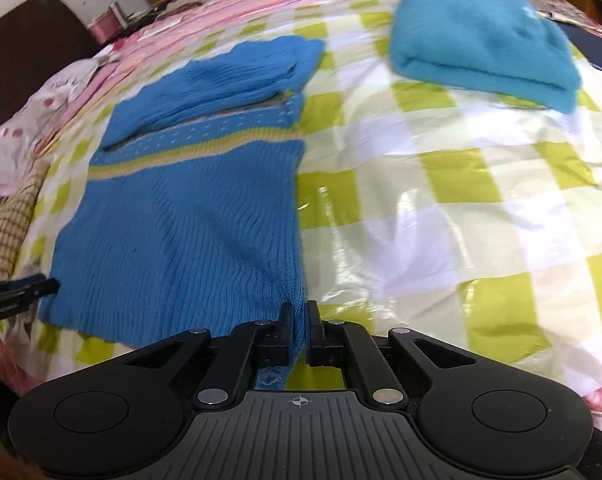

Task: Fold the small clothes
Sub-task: 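Grasp the hem with the left tool while the right tool holds it, then lift the hem with both tools and fold it over toward the collar, then lower the folded hem onto the sweater and open both tools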

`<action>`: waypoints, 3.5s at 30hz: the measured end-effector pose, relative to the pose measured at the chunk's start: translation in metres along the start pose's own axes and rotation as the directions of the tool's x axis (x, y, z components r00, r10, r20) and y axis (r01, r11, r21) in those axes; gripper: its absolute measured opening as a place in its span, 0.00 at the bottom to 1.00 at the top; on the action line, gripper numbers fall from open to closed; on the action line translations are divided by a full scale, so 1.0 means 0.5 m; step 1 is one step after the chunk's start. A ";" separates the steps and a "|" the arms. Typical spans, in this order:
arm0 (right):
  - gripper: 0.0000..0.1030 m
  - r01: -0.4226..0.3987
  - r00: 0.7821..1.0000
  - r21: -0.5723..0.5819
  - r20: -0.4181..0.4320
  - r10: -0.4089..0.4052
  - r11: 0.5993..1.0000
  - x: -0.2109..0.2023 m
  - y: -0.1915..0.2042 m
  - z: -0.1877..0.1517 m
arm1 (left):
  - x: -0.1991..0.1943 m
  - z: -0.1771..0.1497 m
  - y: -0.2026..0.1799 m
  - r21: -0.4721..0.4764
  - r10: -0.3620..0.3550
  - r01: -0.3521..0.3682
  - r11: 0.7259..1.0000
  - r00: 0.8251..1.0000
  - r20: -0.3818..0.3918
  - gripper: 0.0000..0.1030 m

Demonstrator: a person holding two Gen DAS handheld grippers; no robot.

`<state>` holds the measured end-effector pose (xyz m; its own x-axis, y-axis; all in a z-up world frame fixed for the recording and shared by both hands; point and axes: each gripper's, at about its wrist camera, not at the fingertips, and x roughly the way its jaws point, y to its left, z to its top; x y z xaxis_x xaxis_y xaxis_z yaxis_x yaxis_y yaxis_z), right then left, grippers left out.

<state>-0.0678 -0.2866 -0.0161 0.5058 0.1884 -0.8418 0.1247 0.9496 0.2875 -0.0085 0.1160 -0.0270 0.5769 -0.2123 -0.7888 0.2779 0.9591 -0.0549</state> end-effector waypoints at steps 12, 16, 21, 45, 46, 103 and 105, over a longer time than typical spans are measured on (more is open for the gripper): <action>0.14 -0.074 0.997 0.017 -0.029 0.075 0.997 0.042 0.005 -0.004 | 0.012 0.004 -0.005 0.008 -0.014 0.014 1.000 1.000 -0.005 0.55; 0.17 -0.109 0.994 0.052 -0.016 0.109 0.993 0.041 -0.006 -0.005 | 0.014 0.008 -0.007 0.003 -0.055 0.055 0.999 0.998 -0.007 0.55; 0.25 -0.141 0.990 0.056 -0.014 0.142 0.988 0.047 -0.007 -0.007 | 0.016 0.008 -0.005 -0.012 -0.069 0.069 0.998 0.998 -0.006 0.48; 0.06 -0.568 0.815 0.309 0.341 0.469 0.763 0.038 -0.046 0.127 | 0.033 0.200 0.070 -0.268 -0.374 0.442 0.856 0.887 0.270 0.13; 0.06 -0.582 0.803 0.309 0.367 0.470 0.752 0.043 -0.046 0.147 | 0.040 0.219 0.073 -0.266 -0.368 0.442 0.857 0.885 0.286 0.13; 0.34 -0.318 0.917 -0.113 0.217 0.335 0.941 0.247 0.079 0.334 | 0.240 0.372 -0.058 0.053 -0.253 0.247 0.967 0.943 0.215 0.14; 0.34 -0.285 0.926 -0.130 0.218 0.308 0.950 0.267 0.094 0.357 | 0.239 0.397 -0.047 0.023 -0.224 0.225 0.974 0.941 0.254 0.15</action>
<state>0.1581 -0.2617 -0.0332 0.6928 0.4121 -0.5918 -0.1365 0.8808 0.4535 0.2064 0.0306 0.0015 0.6756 -0.4619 -0.5746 0.4181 0.8820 -0.2173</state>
